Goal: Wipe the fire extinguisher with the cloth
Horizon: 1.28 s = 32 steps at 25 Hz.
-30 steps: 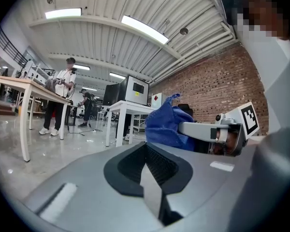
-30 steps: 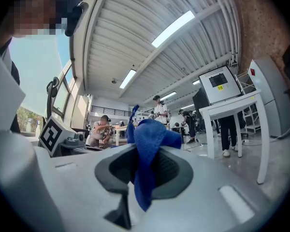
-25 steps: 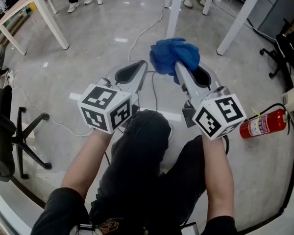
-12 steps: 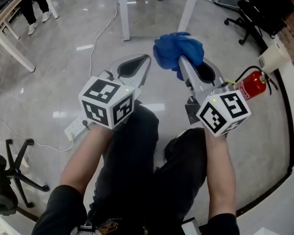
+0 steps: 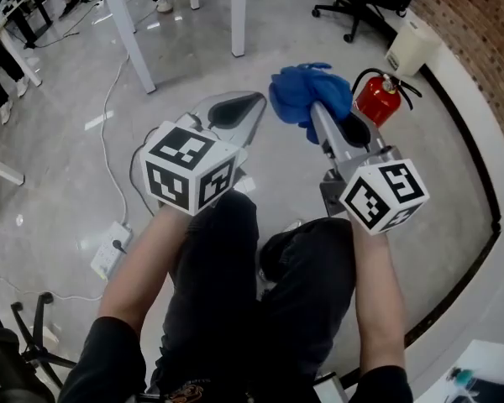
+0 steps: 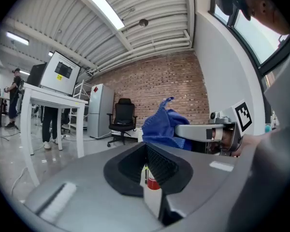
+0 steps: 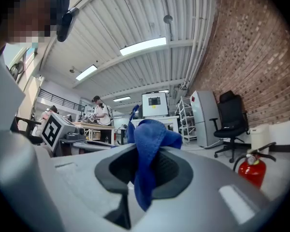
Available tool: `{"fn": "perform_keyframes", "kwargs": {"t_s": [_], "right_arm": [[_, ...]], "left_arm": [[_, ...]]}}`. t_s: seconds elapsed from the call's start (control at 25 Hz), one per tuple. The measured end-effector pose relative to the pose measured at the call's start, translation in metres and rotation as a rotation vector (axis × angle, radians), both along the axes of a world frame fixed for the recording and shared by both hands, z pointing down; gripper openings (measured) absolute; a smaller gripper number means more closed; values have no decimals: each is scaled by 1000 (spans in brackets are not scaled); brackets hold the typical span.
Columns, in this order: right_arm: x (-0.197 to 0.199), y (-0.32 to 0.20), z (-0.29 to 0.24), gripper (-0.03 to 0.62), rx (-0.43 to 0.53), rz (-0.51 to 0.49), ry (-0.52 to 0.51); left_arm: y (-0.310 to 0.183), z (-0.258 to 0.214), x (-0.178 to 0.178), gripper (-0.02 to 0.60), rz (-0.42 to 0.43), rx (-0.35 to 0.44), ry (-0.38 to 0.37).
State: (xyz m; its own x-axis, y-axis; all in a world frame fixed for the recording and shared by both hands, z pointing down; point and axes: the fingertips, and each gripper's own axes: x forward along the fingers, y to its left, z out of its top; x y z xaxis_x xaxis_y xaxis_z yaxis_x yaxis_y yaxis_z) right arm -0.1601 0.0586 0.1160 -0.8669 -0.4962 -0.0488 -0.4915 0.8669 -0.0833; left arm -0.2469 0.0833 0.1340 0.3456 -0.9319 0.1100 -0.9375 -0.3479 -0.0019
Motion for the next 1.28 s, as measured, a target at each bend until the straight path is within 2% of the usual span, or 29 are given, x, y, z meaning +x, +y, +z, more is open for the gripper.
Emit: {"fn": "perform_keyframes", "kwargs": {"t_s": [0.4, 0.56, 0.8, 1.28], "right_arm": [[123, -21, -4, 67, 9, 217, -5], [164, -21, -8, 67, 9, 303, -10], [200, -15, -14, 67, 31, 396, 15], [240, -15, 1, 67, 24, 510, 125]], "left_arm": [[-29, -16, 115, 6, 206, 21, -5], [-31, -23, 149, 6, 280, 31, -16], [-30, -34, 178, 6, 354, 53, -30], [-44, -22, 195, 6, 440, 33, -25]]}}
